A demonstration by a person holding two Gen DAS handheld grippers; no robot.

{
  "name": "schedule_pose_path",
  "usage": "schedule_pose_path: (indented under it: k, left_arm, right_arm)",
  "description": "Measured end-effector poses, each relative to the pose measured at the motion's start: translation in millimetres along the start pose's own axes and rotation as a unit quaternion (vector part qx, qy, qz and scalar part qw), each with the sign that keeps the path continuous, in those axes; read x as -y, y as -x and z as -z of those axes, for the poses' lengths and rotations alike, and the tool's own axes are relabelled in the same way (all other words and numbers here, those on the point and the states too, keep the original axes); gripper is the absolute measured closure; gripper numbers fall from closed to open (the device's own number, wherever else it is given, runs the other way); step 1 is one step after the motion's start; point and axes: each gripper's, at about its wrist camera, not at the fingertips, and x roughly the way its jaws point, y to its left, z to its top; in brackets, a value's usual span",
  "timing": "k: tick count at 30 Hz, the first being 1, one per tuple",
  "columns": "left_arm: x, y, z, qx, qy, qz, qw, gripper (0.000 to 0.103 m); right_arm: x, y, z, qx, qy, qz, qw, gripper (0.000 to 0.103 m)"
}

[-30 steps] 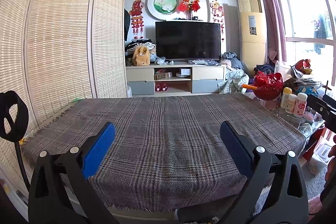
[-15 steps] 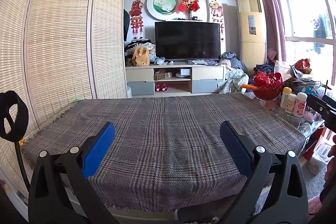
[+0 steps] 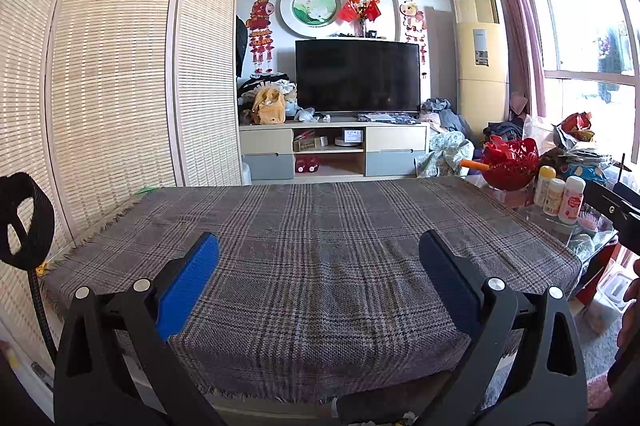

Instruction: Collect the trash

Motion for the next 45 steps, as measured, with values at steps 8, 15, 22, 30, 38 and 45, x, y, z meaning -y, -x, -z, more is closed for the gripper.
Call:
schedule_pose_path:
  k: [8,15,22,30,38,45]
  left_arm:
    - [2.0,1.8,-1.3,0.003,-0.001,0.001,1.0000,0.008]
    - [2.0,2.7,-1.8,0.003,-0.002,0.002,1.0000,0.008]
    - [1.0,4.5,-2.9,0.005,-0.003,0.001,1.0000,0.008]
    - [0.3,4.2,-4.2,0.006,-0.004,0.002,1.0000,0.008]
    - [0.0,4.5,-5.5,0.007,-0.004,-0.001,1.0000,0.008]
    - [-1.0,5.3,-5.8,0.007,-0.004,-0.001,1.0000,0.008]
  right_arm:
    - [-1.4,-1.0,0.3,-0.003,0.002,-0.002,1.000,0.003]
    - [0.3,-0.9,-0.5,-0.002,0.001,0.001,1.000,0.003]
    - [0.1,-0.5,-0.5,-0.001,0.002,0.001,1.000,0.003]
    - [-0.4,0.2,-0.9,0.001,0.000,0.000,1.000,0.003]
    - [-0.5,0.0,-1.0,0.001,0.000,0.001,1.000,0.003]
    - [-0.3,0.1,-1.0,0.001,0.000,0.001,1.000,0.003]
